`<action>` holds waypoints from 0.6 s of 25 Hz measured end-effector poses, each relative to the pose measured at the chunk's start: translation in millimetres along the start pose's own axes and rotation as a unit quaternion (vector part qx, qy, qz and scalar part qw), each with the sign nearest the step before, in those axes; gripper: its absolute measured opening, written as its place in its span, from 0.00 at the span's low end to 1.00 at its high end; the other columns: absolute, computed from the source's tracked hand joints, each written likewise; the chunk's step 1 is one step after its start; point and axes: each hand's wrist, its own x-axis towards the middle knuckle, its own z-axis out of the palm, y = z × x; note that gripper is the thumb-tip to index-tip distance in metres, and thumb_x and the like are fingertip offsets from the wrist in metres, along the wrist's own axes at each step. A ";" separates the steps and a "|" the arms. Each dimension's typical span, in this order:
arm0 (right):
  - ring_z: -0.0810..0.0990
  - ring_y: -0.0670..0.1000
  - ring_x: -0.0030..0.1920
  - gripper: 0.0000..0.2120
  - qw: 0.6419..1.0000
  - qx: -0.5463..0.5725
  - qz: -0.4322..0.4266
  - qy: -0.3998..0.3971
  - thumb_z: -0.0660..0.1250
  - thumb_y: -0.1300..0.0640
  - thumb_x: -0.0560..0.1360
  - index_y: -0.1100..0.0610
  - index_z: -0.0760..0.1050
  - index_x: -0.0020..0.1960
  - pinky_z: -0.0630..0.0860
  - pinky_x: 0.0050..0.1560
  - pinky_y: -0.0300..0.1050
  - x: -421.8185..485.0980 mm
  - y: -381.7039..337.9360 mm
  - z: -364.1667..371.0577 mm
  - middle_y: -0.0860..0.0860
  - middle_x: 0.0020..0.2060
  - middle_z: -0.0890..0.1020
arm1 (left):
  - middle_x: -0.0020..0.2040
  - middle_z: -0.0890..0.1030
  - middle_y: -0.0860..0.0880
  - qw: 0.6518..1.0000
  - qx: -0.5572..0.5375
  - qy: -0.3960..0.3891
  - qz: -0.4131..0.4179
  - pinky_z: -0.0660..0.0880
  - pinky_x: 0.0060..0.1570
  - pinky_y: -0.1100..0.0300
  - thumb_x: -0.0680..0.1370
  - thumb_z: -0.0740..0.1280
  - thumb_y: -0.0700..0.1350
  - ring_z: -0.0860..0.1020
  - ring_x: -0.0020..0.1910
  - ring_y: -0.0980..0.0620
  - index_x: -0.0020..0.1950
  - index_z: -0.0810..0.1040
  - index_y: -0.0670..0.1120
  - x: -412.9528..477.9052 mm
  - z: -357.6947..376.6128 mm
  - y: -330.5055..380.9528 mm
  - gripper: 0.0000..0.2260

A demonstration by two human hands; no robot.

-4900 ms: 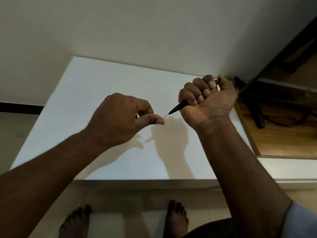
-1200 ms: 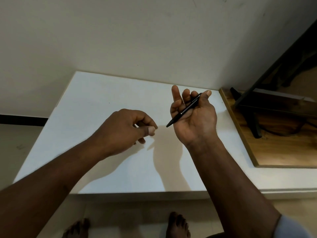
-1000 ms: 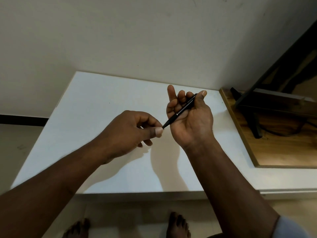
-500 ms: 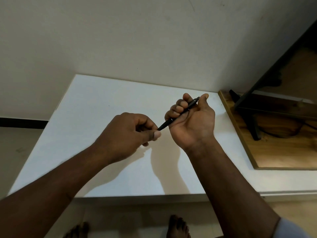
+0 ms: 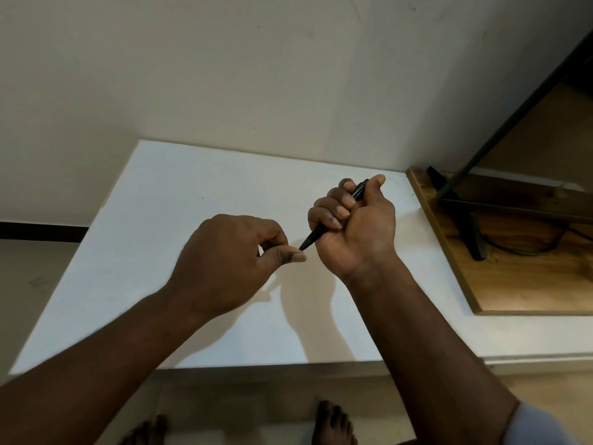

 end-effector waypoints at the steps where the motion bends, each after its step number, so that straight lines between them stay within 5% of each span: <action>1: 0.63 0.45 0.25 0.26 1.000 -0.016 -0.003 0.004 0.56 0.36 0.86 0.56 0.71 0.41 0.63 0.26 0.37 1.0 1.1 -0.6 0.48 0.28 0.67 | 0.30 0.78 0.61 1.000 0.003 -0.004 -0.013 0.73 0.33 0.61 0.72 0.61 0.74 0.78 0.31 0.61 0.42 0.85 0.56 0.1 0.5 -1.0 0.25; 6: 0.85 0.51 0.36 0.12 0.961 -0.276 -0.013 0.008 0.61 0.55 0.87 0.63 0.79 0.58 0.80 0.41 0.43 1.6 10.4 -5.1 0.53 0.36 0.84 | 0.38 0.84 0.59 0.995 0.046 -0.035 -0.081 0.80 0.41 0.56 0.72 0.65 0.73 0.81 0.36 0.59 0.44 0.85 0.57 3.7 -1.2 -15.6 0.22; 9: 0.89 0.49 0.42 0.09 0.877 -0.478 -0.043 0.017 0.62 0.55 0.87 0.57 0.78 0.61 0.82 0.43 0.43 3.9 10.5 -8.4 0.50 0.43 0.91 | 0.39 0.85 0.59 0.984 0.104 -0.070 -0.127 0.79 0.41 0.57 0.72 0.73 0.67 0.80 0.38 0.58 0.44 0.85 0.57 5.0 -7.3 -27.3 0.14; 12: 0.88 0.48 0.37 0.09 0.789 -0.612 -0.033 0.038 0.65 0.50 0.85 0.55 0.75 0.59 0.80 0.38 0.44 8.1 -4.7 -16.7 0.49 0.43 0.91 | 0.39 0.84 0.58 0.974 0.098 -0.010 -0.206 0.73 0.37 0.59 0.74 0.75 0.57 0.81 0.39 0.54 0.42 0.83 0.56 10.6 -18.9 -47.8 0.07; 15: 0.88 0.51 0.36 0.10 0.682 -0.729 -0.008 0.046 0.71 0.52 0.82 0.59 0.81 0.53 0.83 0.36 0.44 10.2 -5.1 -28.9 0.56 0.44 0.90 | 0.48 0.85 0.53 0.953 0.089 -0.031 -0.288 0.75 0.46 0.56 0.74 0.76 0.55 0.82 0.48 0.47 0.50 0.82 0.56 13.7 -19.2 -64.9 0.08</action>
